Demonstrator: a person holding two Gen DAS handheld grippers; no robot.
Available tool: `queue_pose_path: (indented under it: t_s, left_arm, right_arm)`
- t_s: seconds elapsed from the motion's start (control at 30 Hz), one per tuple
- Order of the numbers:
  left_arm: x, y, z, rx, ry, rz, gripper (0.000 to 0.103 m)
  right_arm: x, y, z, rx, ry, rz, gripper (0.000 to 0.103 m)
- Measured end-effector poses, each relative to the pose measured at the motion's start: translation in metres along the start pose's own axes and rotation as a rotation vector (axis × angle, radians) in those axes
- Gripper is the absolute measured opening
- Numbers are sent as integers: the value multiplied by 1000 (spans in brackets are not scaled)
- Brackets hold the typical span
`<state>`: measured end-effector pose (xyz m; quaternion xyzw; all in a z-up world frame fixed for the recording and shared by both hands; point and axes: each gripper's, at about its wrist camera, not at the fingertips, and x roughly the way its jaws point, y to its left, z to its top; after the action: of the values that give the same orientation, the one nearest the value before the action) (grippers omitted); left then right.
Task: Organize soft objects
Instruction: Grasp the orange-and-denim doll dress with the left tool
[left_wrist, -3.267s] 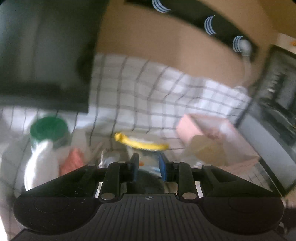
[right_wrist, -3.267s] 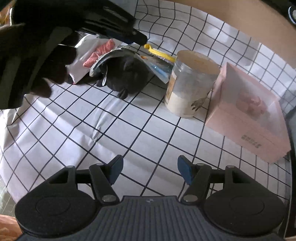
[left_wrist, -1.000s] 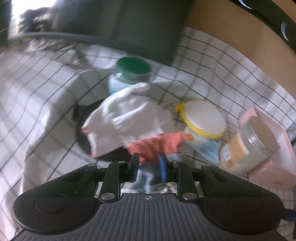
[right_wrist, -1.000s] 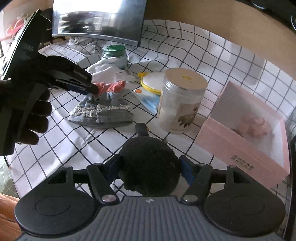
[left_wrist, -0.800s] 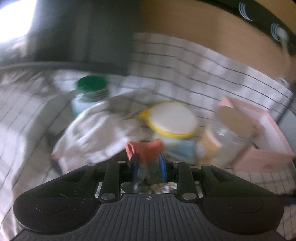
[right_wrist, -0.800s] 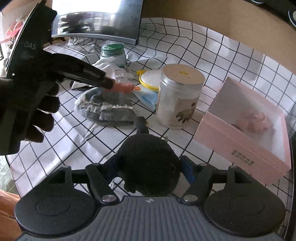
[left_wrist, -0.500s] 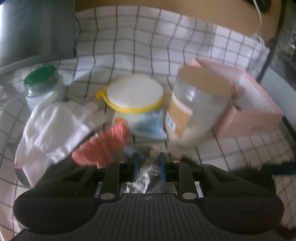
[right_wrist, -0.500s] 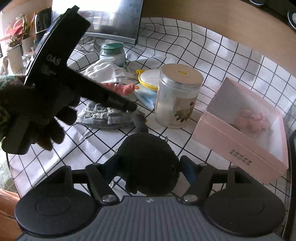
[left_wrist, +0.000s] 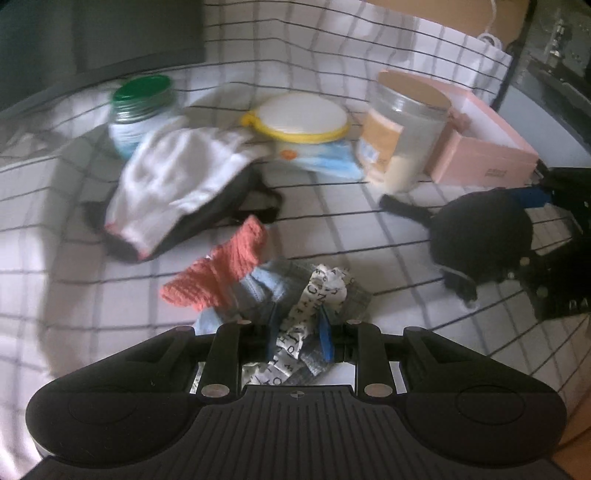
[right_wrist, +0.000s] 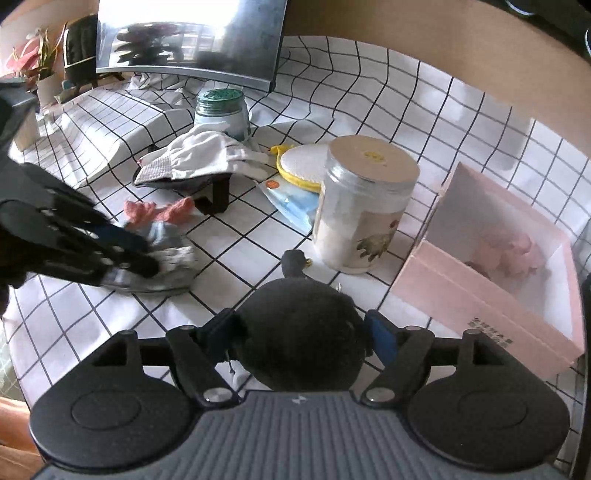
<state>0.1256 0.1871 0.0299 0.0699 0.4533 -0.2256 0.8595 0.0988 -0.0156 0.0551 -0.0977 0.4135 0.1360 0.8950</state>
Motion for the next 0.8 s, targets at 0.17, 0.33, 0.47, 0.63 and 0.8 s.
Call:
queue_pose_path:
  t_s: [0.17,0.33,0.47,0.63,0.8]
  left_arm:
    - [-33,16,-5,-95,-83,30,26]
    - [-51,41,-11,-322,-154,206,26]
    - [-47,55,-15,-455,-152,205,26]
    - [-33,46,-9,-527,-137,188,26]
    - [-11,42,-3,-571,-117,187,26]
  right_arm:
    - [10,3,-1,-14,12,-14,81]
    - [19,1,-6,4,32,-27,83]
    - [26,-5,-12,38,59,-22,84]
    - [32,-6,-20,67,96,4,84]
    - [30,-7,-26,95,89,16,85]
